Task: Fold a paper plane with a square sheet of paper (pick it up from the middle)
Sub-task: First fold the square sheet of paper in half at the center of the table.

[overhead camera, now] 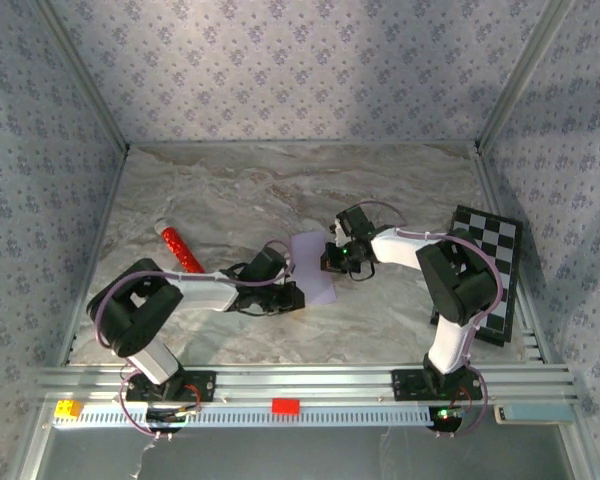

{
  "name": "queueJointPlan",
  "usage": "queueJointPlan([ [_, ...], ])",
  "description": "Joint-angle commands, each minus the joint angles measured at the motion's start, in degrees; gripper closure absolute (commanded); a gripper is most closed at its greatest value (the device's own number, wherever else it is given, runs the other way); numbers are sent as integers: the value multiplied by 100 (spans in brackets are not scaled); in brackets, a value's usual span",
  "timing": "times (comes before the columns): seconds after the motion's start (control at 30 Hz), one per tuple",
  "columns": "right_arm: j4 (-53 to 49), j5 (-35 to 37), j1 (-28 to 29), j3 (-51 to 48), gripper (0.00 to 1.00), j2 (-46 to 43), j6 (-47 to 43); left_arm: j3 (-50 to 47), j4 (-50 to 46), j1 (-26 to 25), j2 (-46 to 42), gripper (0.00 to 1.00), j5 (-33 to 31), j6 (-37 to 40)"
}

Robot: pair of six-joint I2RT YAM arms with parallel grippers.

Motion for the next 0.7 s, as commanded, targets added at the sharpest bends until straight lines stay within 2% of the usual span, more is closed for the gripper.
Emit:
queueJointPlan([
  [0.0,-1117,982,-50,-458,100,480,9,42,-765,-68,-366,84,53,316],
  [0.17,-1134,1004,-50,-488,100,377,-28,187,-986,-18,-952,83,-459,239],
  [0.3,-1140,955,-58,-475,100,322,-89,485,-987,368,-988,83,-459,185],
  [0.47,-1196,960,-67,-462,100,279,-107,912,-730,899,-603,82,-145,254],
  [0.67,-1231,908,-102,-420,100,278,-205,1567,-657,1131,235,82,206,525],
])
